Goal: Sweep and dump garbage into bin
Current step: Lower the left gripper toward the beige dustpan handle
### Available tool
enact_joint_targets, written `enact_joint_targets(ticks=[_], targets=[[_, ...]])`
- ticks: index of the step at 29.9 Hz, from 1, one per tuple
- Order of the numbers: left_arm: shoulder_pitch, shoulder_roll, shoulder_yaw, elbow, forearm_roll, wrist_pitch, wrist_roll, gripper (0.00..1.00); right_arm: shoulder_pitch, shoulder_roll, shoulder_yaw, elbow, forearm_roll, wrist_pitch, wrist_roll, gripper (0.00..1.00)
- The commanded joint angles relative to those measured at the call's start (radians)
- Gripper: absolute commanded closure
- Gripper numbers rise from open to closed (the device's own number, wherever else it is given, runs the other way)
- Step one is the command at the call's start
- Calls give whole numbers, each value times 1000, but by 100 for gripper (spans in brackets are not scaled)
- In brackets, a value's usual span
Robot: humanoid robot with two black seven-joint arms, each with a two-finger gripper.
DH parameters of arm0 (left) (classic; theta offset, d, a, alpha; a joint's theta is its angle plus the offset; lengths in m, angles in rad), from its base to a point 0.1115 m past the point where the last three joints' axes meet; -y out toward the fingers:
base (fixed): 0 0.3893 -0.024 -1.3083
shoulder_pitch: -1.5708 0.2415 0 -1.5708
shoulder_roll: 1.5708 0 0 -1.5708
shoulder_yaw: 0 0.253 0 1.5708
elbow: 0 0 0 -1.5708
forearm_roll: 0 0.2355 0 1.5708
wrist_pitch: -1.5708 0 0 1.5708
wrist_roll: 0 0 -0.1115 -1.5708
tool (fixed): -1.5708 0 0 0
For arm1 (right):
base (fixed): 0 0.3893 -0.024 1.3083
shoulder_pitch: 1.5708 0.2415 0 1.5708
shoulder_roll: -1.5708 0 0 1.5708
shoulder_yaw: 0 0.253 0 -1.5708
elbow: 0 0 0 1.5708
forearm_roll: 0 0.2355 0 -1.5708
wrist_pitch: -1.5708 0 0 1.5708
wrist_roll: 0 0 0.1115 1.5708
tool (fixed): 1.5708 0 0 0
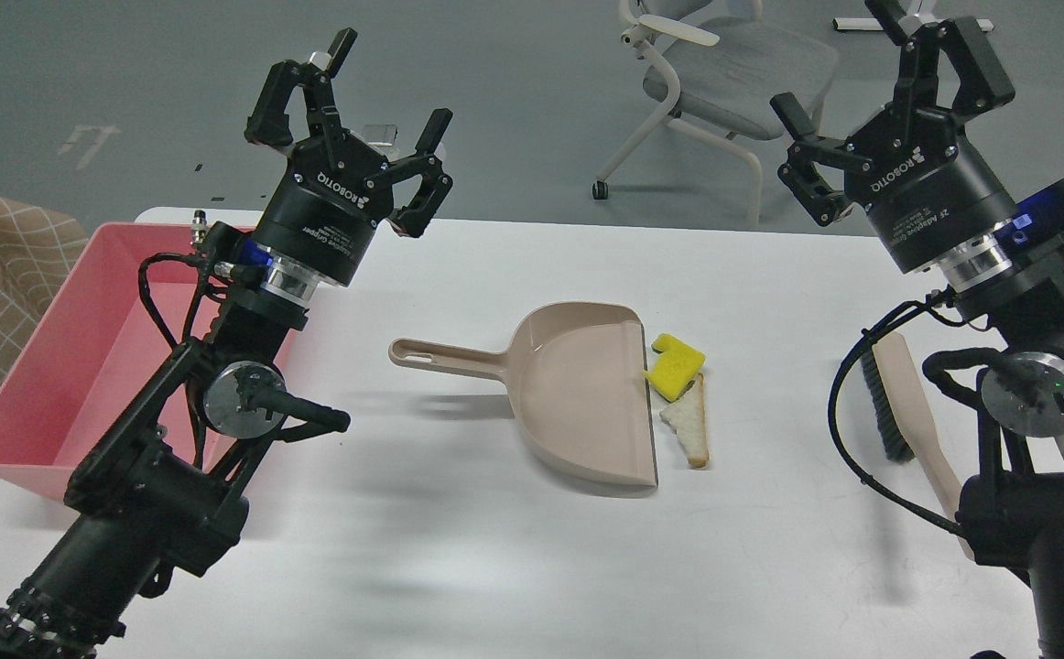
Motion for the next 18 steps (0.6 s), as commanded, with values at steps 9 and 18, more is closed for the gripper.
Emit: enact_joint_targets(ticks=[9,18], targets=[[7,-6,-5,2,1,-7,-7,2,8,0,-21,-2,-2,0,-3,0],[8,6,-3,2,3,-9,-7,2,8,0,-27,1,-2,0,-8,0]])
